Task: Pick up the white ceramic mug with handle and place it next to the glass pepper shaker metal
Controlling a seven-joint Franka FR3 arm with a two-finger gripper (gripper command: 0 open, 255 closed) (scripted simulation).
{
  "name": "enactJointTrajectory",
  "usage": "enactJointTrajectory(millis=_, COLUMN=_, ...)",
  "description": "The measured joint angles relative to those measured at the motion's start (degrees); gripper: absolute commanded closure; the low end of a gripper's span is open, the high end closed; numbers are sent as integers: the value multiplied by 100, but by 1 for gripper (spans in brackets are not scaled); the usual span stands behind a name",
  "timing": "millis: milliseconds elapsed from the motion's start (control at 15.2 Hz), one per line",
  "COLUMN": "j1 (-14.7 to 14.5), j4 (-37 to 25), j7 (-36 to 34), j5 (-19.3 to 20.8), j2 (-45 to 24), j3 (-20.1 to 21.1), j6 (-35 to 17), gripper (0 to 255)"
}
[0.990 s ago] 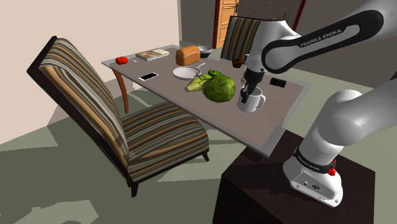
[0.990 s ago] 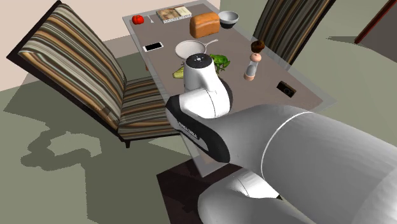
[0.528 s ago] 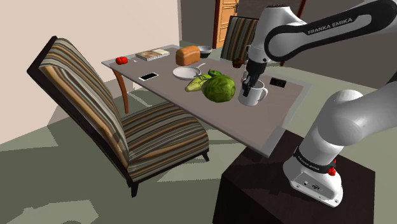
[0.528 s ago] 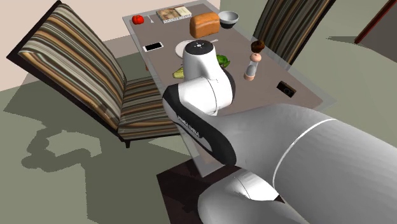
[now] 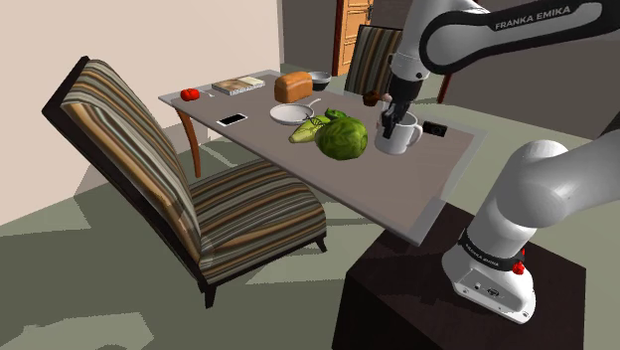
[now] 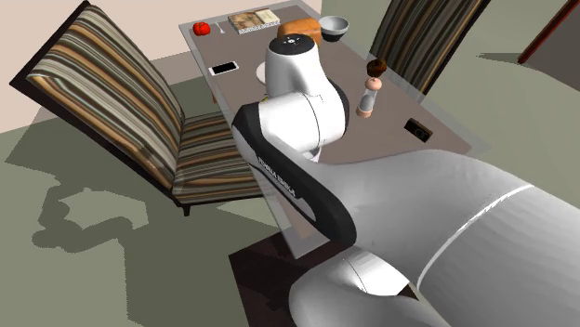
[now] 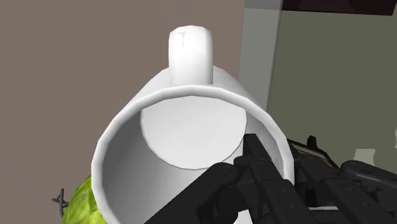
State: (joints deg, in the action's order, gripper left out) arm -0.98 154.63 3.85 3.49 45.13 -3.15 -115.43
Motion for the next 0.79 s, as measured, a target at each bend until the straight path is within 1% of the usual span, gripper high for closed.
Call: enactJointTrajectory(millis=792, j1=-21, j4=-890, j7=13, j5=-43, j2=46, j3=39, j6=937, gripper=255)
